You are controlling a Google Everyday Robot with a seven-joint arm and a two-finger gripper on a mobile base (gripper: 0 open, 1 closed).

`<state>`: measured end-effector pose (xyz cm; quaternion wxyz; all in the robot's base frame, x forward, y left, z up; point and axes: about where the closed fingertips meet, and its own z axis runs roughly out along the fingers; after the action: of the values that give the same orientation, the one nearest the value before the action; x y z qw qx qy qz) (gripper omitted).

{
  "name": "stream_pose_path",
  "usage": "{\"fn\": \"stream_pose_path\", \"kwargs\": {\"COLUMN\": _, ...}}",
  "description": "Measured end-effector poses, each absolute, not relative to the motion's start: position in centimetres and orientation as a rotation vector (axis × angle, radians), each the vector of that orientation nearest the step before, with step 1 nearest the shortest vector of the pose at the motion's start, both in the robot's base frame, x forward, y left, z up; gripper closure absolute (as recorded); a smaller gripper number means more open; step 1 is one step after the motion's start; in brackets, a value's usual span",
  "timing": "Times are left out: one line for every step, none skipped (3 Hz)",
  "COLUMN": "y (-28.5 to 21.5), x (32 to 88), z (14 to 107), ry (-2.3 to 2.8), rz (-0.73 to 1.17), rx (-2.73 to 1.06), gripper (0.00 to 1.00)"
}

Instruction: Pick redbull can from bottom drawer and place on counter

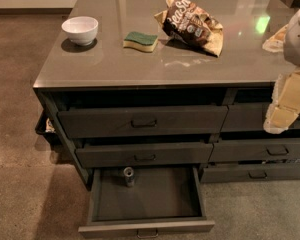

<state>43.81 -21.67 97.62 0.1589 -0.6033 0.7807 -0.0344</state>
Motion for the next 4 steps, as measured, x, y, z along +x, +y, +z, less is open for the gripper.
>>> {"fn": "stream_pose_path", "kwargs": {"y": -21.7, "x": 43.8, "z": 97.6, "ry": 2.232, "rz": -0.098, "rx": -1.725, "gripper": 0.00}}
{"fn": "stream_pose_path", "kwargs": {"y": -20.1, "x": 44.4, "z": 95.6, "ry": 2.232, "rz": -0.013, "rx": -1.677, "gripper": 0.00}}
{"fn": "stream_pose_path", "kwargs": {"y": -17.1, "x": 44.2, "z": 91.7, "ry": 2.216, "rz": 0.169, "rx": -1.567, "gripper": 0.00}}
{"fn": "stream_pose_path", "kwargs": {"y": -12.7, "x": 44.0, "z": 86.5, "ry": 2.154, "rz": 0.408, "rx": -1.450, "gripper": 0.00}}
